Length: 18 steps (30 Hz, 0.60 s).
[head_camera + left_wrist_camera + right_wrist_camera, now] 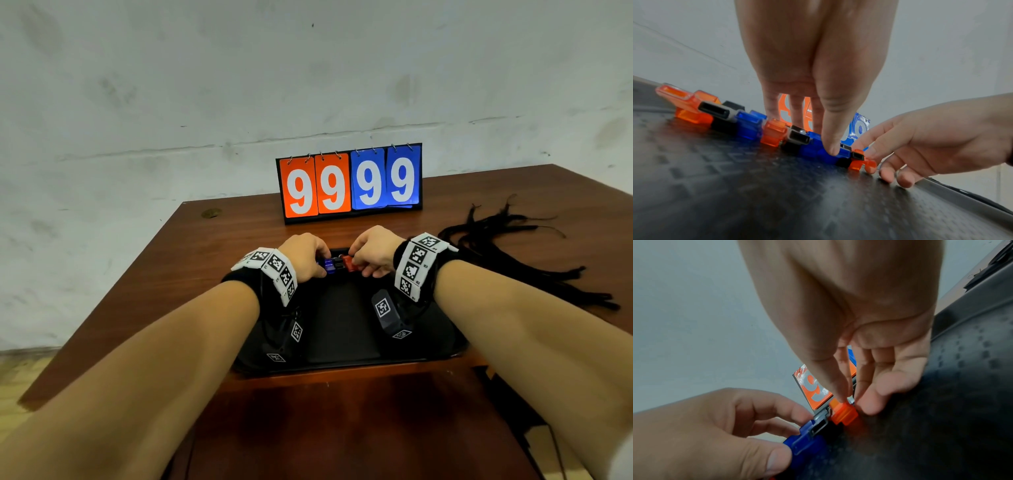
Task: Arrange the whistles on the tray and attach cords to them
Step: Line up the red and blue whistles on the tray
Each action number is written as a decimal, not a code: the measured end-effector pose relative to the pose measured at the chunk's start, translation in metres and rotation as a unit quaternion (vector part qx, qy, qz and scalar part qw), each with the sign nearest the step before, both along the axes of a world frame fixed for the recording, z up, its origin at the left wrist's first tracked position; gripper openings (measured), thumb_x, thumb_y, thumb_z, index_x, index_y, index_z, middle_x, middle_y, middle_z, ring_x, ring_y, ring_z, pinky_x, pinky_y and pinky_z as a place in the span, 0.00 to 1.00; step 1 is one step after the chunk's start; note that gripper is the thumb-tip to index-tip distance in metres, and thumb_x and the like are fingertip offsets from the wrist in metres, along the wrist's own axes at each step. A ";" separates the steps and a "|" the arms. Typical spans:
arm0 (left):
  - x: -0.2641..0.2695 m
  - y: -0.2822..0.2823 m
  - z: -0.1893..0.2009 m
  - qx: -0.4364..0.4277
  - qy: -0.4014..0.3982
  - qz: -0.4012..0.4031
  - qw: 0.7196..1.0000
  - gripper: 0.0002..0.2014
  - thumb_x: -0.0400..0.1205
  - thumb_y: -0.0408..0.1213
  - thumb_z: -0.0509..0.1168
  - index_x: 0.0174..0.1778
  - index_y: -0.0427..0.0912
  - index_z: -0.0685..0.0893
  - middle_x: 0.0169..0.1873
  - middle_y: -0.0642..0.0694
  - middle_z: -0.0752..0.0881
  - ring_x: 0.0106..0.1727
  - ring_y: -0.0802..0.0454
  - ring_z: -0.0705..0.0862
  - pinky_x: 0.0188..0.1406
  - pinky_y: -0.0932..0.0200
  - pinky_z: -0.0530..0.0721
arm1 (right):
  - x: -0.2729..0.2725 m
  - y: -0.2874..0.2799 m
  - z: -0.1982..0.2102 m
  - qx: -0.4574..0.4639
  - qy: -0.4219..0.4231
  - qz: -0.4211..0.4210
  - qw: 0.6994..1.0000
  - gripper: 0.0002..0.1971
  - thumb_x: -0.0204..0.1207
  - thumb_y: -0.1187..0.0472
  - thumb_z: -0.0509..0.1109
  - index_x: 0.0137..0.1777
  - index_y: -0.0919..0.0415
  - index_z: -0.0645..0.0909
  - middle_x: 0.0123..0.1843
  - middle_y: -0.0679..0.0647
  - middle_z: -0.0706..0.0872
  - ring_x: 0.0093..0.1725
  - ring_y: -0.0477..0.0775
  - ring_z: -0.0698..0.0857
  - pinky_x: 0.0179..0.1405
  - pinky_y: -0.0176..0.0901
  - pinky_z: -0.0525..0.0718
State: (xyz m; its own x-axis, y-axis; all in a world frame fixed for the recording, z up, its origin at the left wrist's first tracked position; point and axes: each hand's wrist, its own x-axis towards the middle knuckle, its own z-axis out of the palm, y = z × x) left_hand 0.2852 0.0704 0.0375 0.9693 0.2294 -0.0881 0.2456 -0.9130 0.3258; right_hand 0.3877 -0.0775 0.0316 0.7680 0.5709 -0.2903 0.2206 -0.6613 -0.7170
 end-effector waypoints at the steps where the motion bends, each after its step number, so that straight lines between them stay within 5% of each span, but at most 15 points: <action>1: -0.001 0.001 0.001 -0.003 -0.001 0.000 1.000 0.19 0.77 0.38 0.75 0.64 0.47 0.84 0.58 0.49 0.85 0.55 0.52 0.83 0.54 0.60 0.80 | 0.000 0.001 0.000 -0.002 -0.001 0.003 1.000 0.09 0.78 0.68 0.71 0.55 0.57 0.84 0.42 0.59 0.89 0.29 0.50 0.86 0.24 0.38 0.83; 12: -0.039 0.047 0.021 -0.035 0.037 0.068 0.996 0.23 0.77 0.42 0.74 0.68 0.45 0.81 0.63 0.49 0.84 0.59 0.50 0.84 0.61 0.55 0.81 | -0.007 0.013 -0.002 -0.009 -0.027 0.015 0.999 0.06 0.76 0.65 0.74 0.52 0.58 0.84 0.44 0.60 0.90 0.31 0.52 0.84 0.25 0.40 0.81; 15: -0.043 0.048 0.020 -0.015 0.055 0.060 0.997 0.27 0.75 0.41 0.76 0.70 0.46 0.80 0.67 0.48 0.81 0.67 0.49 0.80 0.70 0.52 0.77 | -0.008 0.014 0.000 -0.016 -0.063 0.036 0.997 0.13 0.73 0.61 0.76 0.57 0.56 0.83 0.47 0.57 0.89 0.37 0.52 0.84 0.30 0.42 0.82; 18: -0.043 0.046 0.018 -0.003 0.058 0.055 0.997 0.27 0.75 0.40 0.77 0.71 0.46 0.79 0.67 0.48 0.82 0.66 0.48 0.81 0.69 0.52 0.78 | -0.014 0.016 0.003 -0.044 -0.099 0.099 0.989 0.23 0.71 0.57 0.79 0.66 0.53 0.81 0.54 0.51 0.84 0.47 0.52 0.85 0.38 0.45 0.88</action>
State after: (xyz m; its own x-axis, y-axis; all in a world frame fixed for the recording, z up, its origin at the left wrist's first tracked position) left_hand 0.2420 0.1163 0.0550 0.9215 0.3325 -0.2007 0.3805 -0.8766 0.2946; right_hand 0.3742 -0.0618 0.0350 0.6904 0.6949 -0.2011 0.4818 -0.6491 -0.5886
